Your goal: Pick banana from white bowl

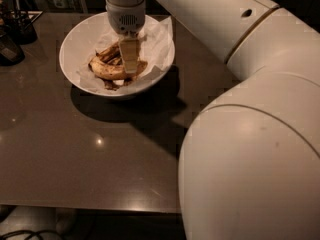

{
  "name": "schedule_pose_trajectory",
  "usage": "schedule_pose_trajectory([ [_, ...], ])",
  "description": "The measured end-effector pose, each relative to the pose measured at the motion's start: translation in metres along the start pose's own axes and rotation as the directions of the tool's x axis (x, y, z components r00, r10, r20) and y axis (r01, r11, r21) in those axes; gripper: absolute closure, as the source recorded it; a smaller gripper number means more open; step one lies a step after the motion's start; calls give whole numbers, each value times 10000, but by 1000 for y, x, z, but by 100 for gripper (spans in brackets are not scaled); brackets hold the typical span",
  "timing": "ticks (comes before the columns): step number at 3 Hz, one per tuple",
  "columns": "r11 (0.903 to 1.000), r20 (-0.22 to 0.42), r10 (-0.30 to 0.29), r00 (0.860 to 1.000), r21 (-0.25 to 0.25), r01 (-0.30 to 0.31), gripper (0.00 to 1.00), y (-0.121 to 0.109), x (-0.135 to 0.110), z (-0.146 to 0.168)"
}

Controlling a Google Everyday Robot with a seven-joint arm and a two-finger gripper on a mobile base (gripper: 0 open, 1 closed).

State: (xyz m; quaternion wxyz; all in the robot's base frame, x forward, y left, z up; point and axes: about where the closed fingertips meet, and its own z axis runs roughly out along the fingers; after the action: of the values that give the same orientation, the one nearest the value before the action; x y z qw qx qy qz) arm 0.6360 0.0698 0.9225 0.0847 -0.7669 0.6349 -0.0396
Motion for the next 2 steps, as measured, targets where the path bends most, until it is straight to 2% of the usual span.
schedule_pose_trajectory([
  [1, 9998, 138, -93, 9999, -148, 95, 48, -3, -7, 5],
  [2, 9994, 267, -189, 9995, -292, 197, 47, -5, -13, 9],
])
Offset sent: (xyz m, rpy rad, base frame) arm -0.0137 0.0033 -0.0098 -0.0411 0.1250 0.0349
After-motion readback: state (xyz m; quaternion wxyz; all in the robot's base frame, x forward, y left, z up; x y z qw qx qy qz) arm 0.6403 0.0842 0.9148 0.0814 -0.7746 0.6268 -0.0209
